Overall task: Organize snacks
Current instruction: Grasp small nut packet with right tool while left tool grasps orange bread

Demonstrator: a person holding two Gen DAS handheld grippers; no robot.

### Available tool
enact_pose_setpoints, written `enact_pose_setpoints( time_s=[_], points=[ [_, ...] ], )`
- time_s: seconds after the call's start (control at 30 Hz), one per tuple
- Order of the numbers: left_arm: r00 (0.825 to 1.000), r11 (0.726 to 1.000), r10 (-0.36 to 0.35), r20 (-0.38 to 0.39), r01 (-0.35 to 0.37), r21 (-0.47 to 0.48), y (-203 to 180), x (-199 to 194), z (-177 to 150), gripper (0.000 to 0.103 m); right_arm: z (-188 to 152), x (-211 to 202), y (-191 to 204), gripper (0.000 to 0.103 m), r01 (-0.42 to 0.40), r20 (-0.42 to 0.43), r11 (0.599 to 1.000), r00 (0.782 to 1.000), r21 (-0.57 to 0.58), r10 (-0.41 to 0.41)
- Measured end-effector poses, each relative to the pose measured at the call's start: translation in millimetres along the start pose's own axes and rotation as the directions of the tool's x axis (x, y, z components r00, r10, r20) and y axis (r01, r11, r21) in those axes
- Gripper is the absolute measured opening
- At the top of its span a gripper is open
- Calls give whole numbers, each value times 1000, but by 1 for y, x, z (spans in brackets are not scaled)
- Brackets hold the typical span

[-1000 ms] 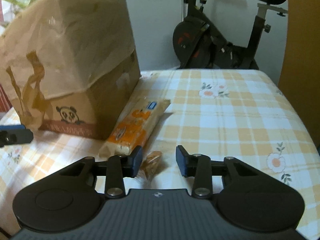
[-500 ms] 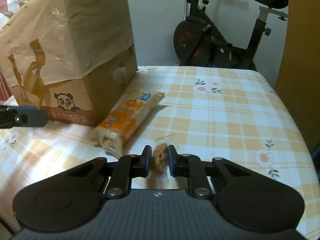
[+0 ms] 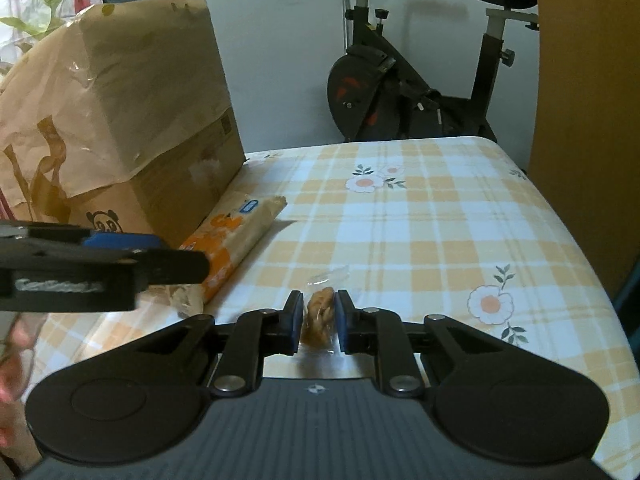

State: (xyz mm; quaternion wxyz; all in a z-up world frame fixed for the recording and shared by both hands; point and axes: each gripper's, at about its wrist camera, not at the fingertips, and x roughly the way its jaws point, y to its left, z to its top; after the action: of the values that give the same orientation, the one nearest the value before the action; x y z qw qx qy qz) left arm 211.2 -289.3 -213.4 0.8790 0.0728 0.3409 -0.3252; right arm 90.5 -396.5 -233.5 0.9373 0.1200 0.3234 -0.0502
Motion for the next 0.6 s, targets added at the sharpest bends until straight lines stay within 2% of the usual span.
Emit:
enact_pose_setpoints(
  time_s=[0.23, 0.4, 0.53, 0.57, 0.6],
  points=[
    [997, 997, 76, -28, -76, -6, 2, 15, 2, 59, -3, -3, 1, 19, -12, 24, 1000, 1000, 6, 12],
    [995, 996, 85, -43, -86, -22, 0, 31, 7, 59, -3, -1, 2, 19, -22, 17, 1000, 1000, -1, 22],
    [994, 995, 105, -40, -104, 6, -9, 38, 8, 59, -3, -1, 3, 19, -19, 15, 1000, 1000, -9, 19],
    [994, 995, 103, -39, -103, 8, -10, 38, 8, 58, -4, -1, 4, 19, -19, 16, 1000, 1000, -10, 19],
    [995, 995, 99, -34, -99, 6, -9, 37, 7, 49, -4, -1, 4, 19, -20, 17, 1000, 1000, -12, 20]
  ],
)
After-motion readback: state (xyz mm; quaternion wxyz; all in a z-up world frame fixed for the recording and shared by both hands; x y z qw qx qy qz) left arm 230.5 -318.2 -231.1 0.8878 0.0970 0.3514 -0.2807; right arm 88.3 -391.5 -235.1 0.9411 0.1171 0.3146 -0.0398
